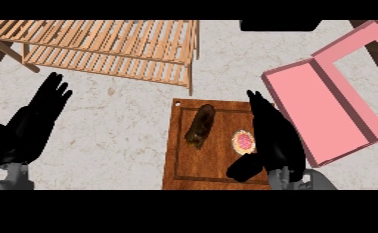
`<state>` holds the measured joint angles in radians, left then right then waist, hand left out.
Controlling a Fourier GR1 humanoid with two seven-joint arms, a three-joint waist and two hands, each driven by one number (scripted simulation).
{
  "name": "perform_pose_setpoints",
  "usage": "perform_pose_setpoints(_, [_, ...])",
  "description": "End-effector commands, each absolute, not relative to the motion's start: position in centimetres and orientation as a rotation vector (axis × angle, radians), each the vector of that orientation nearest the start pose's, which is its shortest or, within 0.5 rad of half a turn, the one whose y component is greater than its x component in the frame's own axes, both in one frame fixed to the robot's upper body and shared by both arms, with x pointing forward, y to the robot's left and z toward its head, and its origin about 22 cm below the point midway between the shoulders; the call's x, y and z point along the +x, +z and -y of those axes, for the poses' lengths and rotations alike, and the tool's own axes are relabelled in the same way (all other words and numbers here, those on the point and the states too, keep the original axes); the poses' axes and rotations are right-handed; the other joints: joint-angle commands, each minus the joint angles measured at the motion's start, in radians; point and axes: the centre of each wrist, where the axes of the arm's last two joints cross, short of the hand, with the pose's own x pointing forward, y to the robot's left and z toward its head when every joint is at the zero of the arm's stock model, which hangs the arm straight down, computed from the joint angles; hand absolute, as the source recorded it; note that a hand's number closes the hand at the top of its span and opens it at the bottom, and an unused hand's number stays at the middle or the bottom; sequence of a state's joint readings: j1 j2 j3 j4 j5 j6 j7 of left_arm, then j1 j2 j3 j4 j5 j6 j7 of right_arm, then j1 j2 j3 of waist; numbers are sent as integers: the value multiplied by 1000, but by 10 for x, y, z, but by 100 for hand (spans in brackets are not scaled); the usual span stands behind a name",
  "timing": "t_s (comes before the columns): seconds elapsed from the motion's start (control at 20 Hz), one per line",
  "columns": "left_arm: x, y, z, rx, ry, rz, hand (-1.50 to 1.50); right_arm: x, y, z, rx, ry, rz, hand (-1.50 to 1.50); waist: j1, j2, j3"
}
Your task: Pick the cupcake from the cutting board and place it in the cardboard box
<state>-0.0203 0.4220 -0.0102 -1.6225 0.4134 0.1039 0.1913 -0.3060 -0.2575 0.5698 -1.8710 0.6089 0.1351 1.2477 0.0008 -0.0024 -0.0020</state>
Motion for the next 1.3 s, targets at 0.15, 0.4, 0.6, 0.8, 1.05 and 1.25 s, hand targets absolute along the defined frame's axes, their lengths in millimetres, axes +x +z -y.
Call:
perform_pose_setpoints(0.15, [238,49,-332,56,43,1420,0,235,107,117,-853,747,686,-150,-1,-1,0])
perform_pose_setpoints(0.4, [237,52,-312,38,49,1448,0,248,94,105,-856,773,662,-150,8,0,1])
perform_pose_setpoints(0.6, [238,55,-319,45,40,1439,0,240,92,95,-841,791,653,-150,4,-1,1])
perform_pose_setpoints(0.8, [247,44,-332,60,40,1439,0,246,83,113,-830,806,624,-150,-6,2,1])
perform_pose_setpoints(1.05, [256,56,-315,76,50,1461,0,251,98,102,-827,813,616,-150,-6,1,1])
perform_pose_setpoints(1.25, [249,60,-326,88,45,1451,0,246,82,104,-826,799,603,-150,1,0,1])
